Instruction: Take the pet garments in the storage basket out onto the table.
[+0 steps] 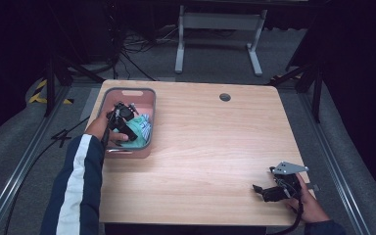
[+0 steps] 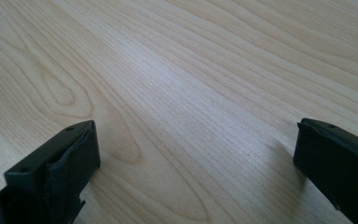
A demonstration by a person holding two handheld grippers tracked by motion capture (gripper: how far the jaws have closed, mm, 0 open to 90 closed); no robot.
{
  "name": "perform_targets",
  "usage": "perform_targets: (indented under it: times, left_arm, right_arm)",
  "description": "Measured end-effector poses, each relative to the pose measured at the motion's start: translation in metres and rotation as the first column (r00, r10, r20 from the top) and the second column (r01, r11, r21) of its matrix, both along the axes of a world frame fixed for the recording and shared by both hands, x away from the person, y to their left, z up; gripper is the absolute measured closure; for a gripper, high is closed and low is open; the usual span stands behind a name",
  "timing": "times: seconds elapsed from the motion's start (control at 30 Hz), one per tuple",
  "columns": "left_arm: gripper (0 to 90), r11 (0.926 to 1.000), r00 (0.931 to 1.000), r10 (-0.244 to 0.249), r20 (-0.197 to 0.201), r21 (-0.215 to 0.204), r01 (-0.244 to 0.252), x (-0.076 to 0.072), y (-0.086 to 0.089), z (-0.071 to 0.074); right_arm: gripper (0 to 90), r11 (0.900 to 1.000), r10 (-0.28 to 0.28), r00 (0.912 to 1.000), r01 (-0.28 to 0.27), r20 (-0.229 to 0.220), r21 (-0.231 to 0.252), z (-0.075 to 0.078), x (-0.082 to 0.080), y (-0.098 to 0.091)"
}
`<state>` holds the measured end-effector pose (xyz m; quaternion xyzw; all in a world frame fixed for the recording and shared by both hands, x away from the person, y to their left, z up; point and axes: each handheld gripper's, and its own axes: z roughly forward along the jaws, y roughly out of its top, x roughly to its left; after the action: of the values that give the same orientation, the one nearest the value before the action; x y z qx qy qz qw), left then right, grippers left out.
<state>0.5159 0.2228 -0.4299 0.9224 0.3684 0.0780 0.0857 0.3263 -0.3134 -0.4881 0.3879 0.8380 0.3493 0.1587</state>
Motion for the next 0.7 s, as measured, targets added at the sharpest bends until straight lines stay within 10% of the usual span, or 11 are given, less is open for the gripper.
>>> perform_targets:
  times: [0.33,0.7]
  left_arm:
    - [18.4,0.9978,0.9944,0.065,-0.083,-0.001,-0.066,0.0084,-0.0001,-0.0084]
    - [66.6,0.9982,0.9965,0.059,-0.059,0.014,-0.059,0.001,-0.0078,-0.0003]
  right_arm:
    - [0.5,1.0,0.0,1.0,0.0,-0.001,0.0,0.0,0.0001,0.0001]
    - [0.5,1.0,0.0,1.0,0.0,0.0,-0.001,0.0,0.0002,0.0001]
